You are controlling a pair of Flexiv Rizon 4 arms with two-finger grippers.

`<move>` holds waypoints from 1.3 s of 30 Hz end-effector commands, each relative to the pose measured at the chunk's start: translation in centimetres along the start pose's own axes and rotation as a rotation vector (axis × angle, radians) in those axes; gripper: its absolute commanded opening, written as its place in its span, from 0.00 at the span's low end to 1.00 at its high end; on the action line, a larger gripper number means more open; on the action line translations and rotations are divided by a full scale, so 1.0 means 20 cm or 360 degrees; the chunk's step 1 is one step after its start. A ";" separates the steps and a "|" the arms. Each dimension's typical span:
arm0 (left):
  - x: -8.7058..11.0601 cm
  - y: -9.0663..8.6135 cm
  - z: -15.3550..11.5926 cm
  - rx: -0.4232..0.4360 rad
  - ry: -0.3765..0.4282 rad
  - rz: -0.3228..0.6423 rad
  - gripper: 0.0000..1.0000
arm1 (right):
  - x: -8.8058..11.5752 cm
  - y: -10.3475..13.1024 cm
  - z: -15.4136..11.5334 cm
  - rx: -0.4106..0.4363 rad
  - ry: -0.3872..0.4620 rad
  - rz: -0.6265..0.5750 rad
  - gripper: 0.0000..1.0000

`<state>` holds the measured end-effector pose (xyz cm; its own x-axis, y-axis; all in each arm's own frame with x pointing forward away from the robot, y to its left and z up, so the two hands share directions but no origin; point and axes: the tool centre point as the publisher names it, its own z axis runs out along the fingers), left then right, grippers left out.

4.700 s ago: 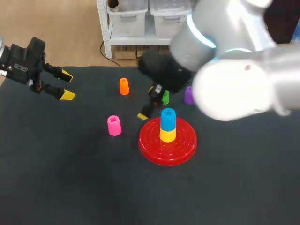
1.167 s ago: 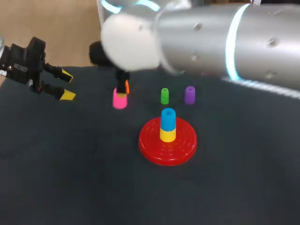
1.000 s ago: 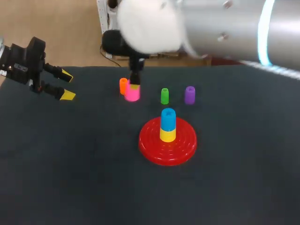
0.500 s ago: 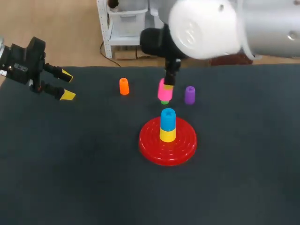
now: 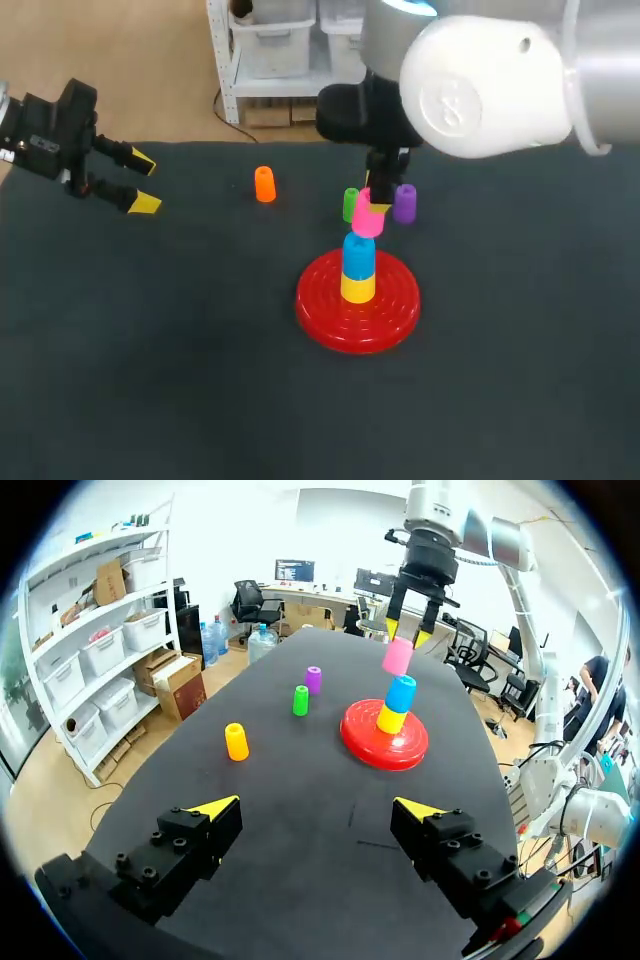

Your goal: Pick up and stack the cylinders on the red base in this order: pink,purple,orange,green

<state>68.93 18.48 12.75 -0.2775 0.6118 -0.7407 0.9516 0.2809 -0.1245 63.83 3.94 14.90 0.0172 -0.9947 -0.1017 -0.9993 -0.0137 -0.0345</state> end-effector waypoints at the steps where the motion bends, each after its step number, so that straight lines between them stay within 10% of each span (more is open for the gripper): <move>1: 0.01 0.00 0.00 -0.0001 -0.0004 0.0003 1.00 | -0.04 -0.01 0.02 -0.0022 0.0029 -0.0023 0.00; 39: 0.01 0.00 0.00 -0.0001 -0.0004 0.0003 1.00 | -0.05 0.20 0.13 -0.0024 0.0143 -0.0230 0.00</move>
<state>68.93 18.48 12.75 -0.2776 0.6118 -0.7407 0.9516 0.2809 -0.1246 61.04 5.38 13.57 0.1670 -0.9859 -0.0119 -0.9859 -0.1670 -0.0012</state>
